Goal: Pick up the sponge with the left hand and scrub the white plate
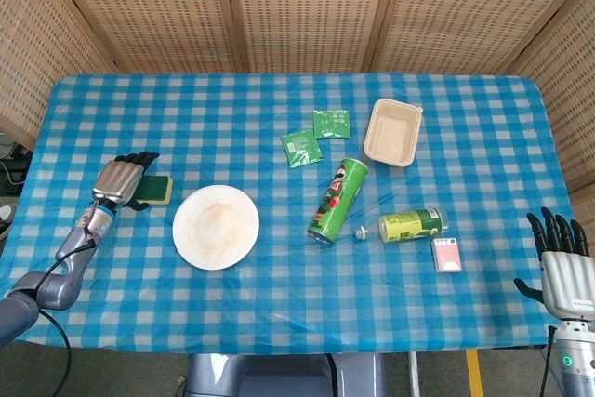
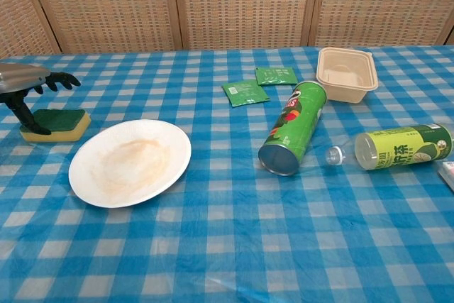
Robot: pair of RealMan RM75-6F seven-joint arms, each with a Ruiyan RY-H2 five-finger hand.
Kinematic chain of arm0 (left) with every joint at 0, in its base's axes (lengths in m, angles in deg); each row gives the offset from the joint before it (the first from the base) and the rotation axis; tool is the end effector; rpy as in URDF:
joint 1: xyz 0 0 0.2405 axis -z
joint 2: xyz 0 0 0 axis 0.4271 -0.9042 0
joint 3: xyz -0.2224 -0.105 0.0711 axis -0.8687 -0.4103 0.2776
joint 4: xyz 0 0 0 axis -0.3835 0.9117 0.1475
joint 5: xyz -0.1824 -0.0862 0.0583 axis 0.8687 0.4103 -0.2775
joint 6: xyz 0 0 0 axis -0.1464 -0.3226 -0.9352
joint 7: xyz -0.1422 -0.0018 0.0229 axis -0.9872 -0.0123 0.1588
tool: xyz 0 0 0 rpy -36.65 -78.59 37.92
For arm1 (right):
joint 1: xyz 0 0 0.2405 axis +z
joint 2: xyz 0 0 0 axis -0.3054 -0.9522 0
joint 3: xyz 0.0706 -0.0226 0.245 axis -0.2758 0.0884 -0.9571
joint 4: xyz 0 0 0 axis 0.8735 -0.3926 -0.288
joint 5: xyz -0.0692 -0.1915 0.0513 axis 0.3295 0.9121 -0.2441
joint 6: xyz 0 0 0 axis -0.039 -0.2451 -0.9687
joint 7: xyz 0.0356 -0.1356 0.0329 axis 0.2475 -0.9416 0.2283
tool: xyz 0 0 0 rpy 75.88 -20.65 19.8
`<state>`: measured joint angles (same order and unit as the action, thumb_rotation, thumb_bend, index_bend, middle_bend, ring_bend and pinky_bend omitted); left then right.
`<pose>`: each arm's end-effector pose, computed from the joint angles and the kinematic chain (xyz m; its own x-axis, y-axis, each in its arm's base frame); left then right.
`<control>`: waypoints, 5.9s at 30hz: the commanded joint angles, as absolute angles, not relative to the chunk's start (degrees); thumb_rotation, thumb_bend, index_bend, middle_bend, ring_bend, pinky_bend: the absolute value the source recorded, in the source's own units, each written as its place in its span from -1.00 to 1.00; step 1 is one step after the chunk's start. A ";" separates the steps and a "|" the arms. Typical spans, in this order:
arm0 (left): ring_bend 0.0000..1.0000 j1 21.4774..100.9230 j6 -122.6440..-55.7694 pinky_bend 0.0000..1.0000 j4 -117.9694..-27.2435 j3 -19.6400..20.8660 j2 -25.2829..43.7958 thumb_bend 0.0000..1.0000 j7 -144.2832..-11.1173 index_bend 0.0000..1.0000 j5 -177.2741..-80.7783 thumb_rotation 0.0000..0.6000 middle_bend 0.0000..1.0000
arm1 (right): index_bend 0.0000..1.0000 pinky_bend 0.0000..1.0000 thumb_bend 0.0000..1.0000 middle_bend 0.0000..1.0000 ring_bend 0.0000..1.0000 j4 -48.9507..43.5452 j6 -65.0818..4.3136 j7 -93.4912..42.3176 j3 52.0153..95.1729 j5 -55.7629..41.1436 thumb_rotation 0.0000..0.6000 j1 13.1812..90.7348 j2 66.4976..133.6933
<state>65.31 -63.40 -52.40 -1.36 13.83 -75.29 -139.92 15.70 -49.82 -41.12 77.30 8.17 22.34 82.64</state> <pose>-0.2889 0.4074 0.0397 0.6059 0.3260 0.7257 0.7931 -0.1760 -0.5831 -0.3221 -0.1912 0.1611 0.5598 -0.0022 0.8286 -0.8218 0.1268 0.5555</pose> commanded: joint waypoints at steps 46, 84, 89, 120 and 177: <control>-0.06 64.62 -80.46 -0.03 -69.28 -1.97 12.41 -0.49 -110.93 0.08 -149.92 1.00 -0.04 | -1.00 -1.00 -1.00 -1.00 -1.00 16.65 -50.53 -40.55 77.80 8.99 1.00 22.18 81.93; -0.04 67.73 -76.36 -0.02 -43.61 0.55 32.06 -0.40 -125.20 0.20 -149.21 1.00 0.00 | -1.00 -1.00 -1.00 -1.00 -1.00 16.54 -50.52 -39.09 77.55 8.49 1.00 22.11 81.32; -0.04 67.31 -77.45 -0.02 -42.88 0.93 32.58 -0.40 -126.30 0.20 -149.71 1.00 0.00 | -1.00 -1.00 -1.00 -1.00 -1.00 16.49 -50.42 -38.75 77.63 8.48 1.00 22.05 81.14; -0.04 64.82 -79.21 -0.02 -45.38 3.82 29.16 -0.40 -125.92 0.21 -151.10 1.00 0.00 | -1.00 -1.00 -1.00 -1.00 -1.00 17.35 -51.65 -38.15 77.74 9.51 1.00 21.52 80.42; -0.04 68.63 -79.25 -0.02 -51.08 -0.90 29.08 -0.39 -123.16 0.21 -149.00 1.00 0.00 | -1.00 -1.00 -1.00 -1.00 -1.00 17.48 -51.30 -37.00 77.41 8.71 1.00 21.40 79.75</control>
<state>68.42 -79.85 -50.91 -0.70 28.67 -123.77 -149.53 17.48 -51.28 -37.02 77.42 8.72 21.42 79.77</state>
